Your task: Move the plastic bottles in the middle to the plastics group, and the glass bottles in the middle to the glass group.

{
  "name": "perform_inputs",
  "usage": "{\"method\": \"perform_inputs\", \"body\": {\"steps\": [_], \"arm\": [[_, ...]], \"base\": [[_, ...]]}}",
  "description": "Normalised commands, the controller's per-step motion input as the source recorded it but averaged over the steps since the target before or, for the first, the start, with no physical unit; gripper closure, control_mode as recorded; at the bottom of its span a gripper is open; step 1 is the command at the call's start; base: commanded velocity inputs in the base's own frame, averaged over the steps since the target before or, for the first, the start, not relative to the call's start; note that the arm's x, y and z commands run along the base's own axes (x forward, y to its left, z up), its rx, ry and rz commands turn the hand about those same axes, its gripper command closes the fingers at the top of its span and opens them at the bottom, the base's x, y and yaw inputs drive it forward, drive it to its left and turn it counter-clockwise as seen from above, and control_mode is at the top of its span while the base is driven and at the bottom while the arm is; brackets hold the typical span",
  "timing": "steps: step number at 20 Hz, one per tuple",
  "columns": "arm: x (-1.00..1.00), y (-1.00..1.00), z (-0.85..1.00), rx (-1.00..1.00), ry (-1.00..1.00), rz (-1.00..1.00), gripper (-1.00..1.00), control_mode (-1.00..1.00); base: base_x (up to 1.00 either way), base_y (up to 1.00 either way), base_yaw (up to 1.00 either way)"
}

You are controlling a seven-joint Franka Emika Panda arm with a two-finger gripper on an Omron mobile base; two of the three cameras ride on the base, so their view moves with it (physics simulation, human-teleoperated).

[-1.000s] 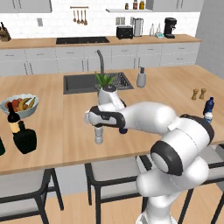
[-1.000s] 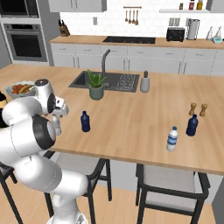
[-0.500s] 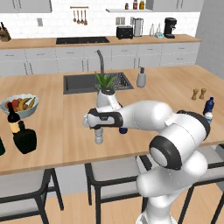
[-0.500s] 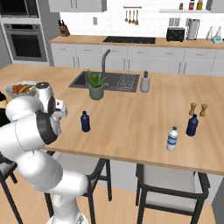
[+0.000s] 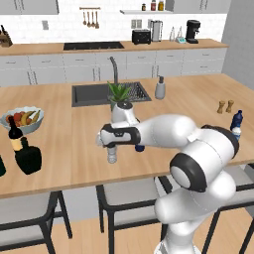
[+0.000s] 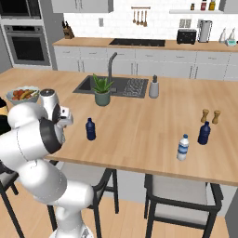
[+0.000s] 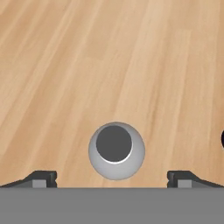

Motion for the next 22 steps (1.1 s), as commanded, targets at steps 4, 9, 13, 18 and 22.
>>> {"method": "perform_inputs", "body": {"steps": [4, 9, 13, 18, 22], "arm": [[0.00, -0.04, 0.00, 0.00, -0.02, 0.00, -1.00, -1.00], [0.01, 0.00, -0.10, 0.00, 0.00, 0.00, -1.00, -1.00], [0.11, 0.08, -0.02, 0.00, 0.00, 0.01, -1.00, -1.00], [0.07, 0.00, -0.14, 0.00, 0.00, 0.00, -1.00, -1.00], [0.00, 0.01, -0.11, 0.00, -0.03, 0.00, -1.00, -1.00]], "base": [[0.00, 0.00, 0.00], [0.00, 0.00, 0.00], [0.00, 0.00, 0.00], [0.00, 0.00, 0.00], [0.00, 0.00, 0.00]]}}
